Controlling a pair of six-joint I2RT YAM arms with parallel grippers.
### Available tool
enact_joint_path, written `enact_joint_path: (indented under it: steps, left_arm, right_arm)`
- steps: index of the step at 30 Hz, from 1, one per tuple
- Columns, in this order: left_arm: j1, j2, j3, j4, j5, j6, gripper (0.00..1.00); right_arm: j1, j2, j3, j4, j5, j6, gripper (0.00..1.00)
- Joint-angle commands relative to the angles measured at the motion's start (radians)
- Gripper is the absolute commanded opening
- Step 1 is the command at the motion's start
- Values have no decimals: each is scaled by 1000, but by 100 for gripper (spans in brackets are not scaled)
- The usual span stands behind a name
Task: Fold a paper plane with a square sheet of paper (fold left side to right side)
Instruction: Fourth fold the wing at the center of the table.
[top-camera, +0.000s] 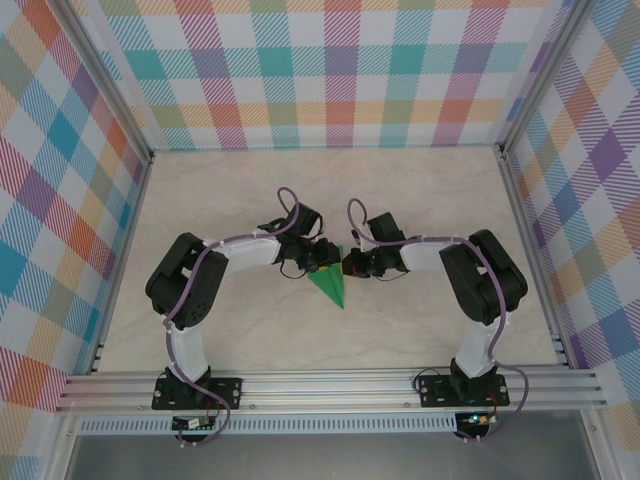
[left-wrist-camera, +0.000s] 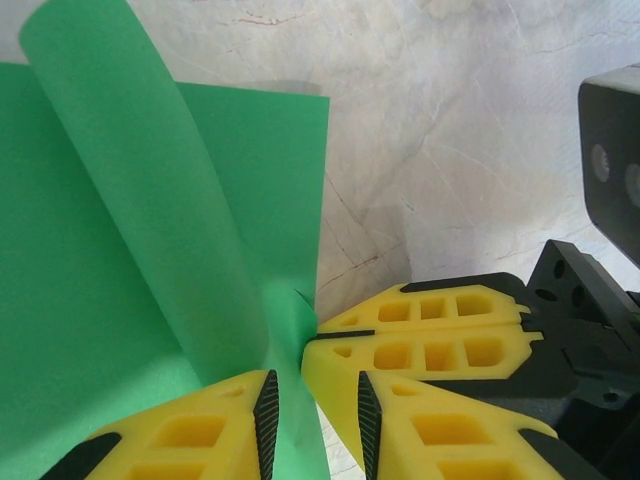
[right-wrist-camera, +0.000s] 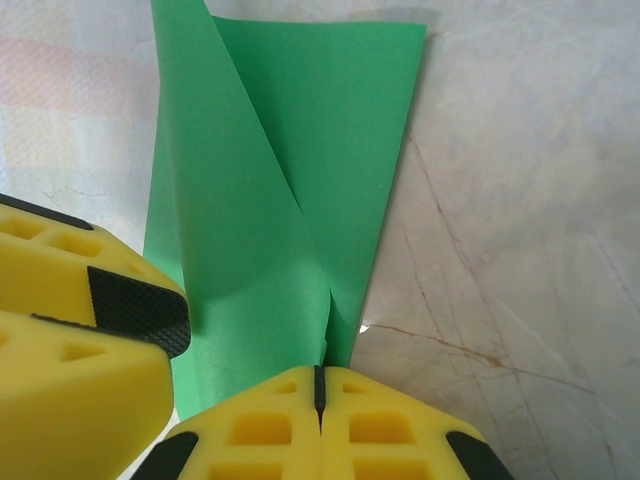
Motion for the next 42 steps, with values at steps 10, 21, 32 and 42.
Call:
enact_joint_path:
  steps: [10, 21, 32, 42]
  left_arm:
    - [-6, 15, 1, -45, -45, 34, 29]
    - [-5, 26, -14, -67, -79, 48, 28]
    - [-4, -4, -25, -103, -108, 69, 28]
    - [0, -122, -30, -106, -83, 80, 28]
  right_arm:
    - [15, 33, -6, -114, 51, -31, 4]
    - [17, 37, 0, -125, 59, -35, 4]
    - [20, 42, 5, -129, 62, -39, 4]
    - [21, 48, 12, -129, 56, -40, 4]
